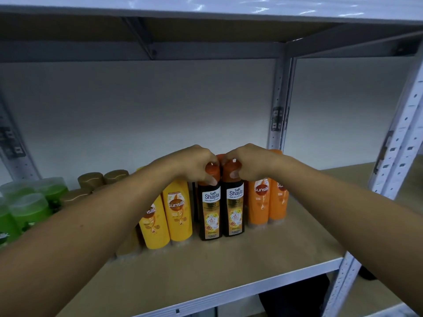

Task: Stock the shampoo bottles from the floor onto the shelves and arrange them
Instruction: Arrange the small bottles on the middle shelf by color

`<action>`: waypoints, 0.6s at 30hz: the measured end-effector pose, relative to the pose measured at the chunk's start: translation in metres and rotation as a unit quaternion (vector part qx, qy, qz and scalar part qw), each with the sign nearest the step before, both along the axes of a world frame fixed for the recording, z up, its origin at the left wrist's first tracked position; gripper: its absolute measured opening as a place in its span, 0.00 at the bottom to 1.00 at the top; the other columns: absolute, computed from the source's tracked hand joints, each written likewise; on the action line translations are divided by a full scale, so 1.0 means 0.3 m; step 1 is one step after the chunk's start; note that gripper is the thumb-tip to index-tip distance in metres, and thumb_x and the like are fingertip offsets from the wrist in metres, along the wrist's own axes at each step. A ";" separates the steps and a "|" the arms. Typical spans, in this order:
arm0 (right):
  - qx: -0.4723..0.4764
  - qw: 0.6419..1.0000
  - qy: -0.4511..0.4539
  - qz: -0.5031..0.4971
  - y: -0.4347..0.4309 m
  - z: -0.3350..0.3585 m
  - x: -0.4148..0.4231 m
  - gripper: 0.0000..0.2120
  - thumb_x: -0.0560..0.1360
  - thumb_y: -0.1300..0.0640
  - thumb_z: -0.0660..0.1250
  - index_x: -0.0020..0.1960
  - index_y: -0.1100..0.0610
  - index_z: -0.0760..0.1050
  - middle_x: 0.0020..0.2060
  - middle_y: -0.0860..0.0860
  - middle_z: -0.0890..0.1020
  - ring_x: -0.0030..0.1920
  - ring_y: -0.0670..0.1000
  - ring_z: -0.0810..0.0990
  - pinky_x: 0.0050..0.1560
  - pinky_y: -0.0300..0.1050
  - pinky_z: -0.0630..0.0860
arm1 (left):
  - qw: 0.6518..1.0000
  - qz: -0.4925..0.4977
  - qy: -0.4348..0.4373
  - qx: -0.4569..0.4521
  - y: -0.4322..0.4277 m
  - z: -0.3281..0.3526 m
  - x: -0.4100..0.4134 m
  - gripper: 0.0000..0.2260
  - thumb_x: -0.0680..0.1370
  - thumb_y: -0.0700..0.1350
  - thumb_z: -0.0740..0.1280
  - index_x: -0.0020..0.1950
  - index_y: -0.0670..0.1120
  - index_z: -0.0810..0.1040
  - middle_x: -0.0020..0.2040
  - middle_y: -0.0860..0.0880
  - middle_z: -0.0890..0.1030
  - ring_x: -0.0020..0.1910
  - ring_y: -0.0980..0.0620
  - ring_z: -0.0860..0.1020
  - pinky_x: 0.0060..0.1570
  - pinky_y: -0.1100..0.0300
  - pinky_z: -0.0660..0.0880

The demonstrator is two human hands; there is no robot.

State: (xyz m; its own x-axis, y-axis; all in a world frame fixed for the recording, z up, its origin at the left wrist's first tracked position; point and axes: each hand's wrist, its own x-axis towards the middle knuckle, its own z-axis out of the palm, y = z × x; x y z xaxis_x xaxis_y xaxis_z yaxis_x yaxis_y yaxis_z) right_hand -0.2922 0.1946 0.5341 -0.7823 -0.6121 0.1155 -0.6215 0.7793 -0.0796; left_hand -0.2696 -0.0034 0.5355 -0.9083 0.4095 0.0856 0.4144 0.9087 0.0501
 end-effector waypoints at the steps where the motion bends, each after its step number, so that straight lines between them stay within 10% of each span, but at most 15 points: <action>1: 0.002 1.000 -0.001 0.000 0.001 0.001 -0.002 0.21 0.77 0.51 0.69 0.70 0.45 0.72 0.62 0.49 0.79 0.59 0.52 0.76 0.58 0.49 0.76 | 1.000 0.000 -0.001 0.005 -0.001 -0.001 0.000 0.22 0.74 0.57 0.75 0.65 0.51 0.78 0.50 0.56 0.79 0.48 0.53 0.78 0.41 0.61 0.72; 13: -0.026 0.999 -0.012 -0.026 0.028 0.121 -0.051 0.20 0.79 0.47 0.66 0.70 0.47 0.74 0.65 0.48 0.77 0.62 0.49 0.76 0.56 0.42 0.70 | 0.991 0.045 -0.016 0.127 -0.068 0.136 -0.031 0.16 0.75 0.57 0.72 0.62 0.57 0.80 0.53 0.57 0.82 0.52 0.57 0.79 0.52 0.57 0.78; 18: -0.017 0.997 -0.060 -0.046 -0.037 0.143 -0.120 0.22 0.78 0.50 0.68 0.71 0.49 0.73 0.67 0.49 0.76 0.60 0.50 0.79 0.59 0.43 0.75 | 0.997 0.082 -0.006 -0.001 -0.049 0.141 -0.135 0.19 0.77 0.55 0.70 0.66 0.53 0.78 0.60 0.52 0.78 0.54 0.53 0.76 0.50 0.58 0.75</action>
